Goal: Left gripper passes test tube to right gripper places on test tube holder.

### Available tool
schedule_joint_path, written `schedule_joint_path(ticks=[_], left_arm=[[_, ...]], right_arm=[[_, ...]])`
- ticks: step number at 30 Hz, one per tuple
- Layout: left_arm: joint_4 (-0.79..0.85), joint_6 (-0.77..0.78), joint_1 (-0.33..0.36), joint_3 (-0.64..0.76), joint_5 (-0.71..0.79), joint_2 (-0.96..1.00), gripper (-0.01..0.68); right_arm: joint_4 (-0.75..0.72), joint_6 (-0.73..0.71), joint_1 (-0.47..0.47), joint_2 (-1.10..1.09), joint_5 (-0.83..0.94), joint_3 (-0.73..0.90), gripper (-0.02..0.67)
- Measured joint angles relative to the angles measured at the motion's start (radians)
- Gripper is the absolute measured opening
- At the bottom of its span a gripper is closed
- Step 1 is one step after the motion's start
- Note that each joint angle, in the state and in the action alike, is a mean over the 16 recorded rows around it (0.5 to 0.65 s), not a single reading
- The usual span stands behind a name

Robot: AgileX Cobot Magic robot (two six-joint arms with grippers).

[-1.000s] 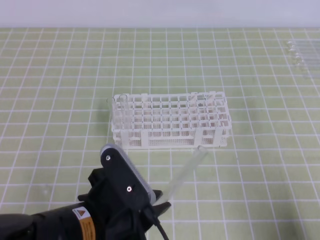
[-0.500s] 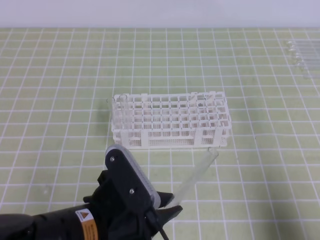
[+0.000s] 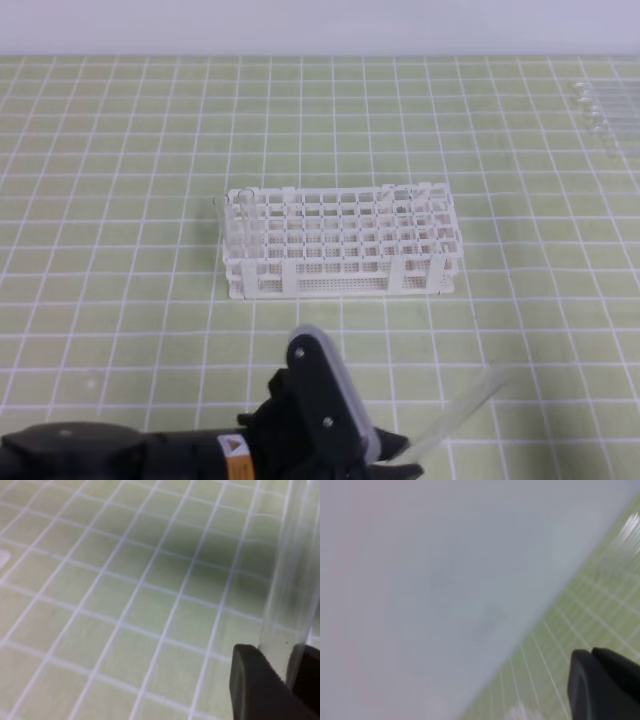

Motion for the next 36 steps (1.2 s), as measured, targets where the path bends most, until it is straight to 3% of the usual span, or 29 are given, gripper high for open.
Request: schedule_joint_path(ticks=[11, 27, 36], left_arm=[[-0.027, 0.052, 0.0, -0.088, -0.071, 0.079, 0.117], [-0.051, 0.102, 0.0, -0.111, -0.181, 0.13, 0.117], [-0.089, 0.105, 0.0, -0.111, -0.208, 0.134, 0.114]], right_arm=[[-0.002, -0.282, 0.0, 0.002, 0.222, -0.146, -0.018], [0.32, -0.872, 0.0, 0.198, 0.464, -0.341, -0.018], [0.399, -1.011, 0.004, 0.326, 0.568, -0.389, 0.003]])
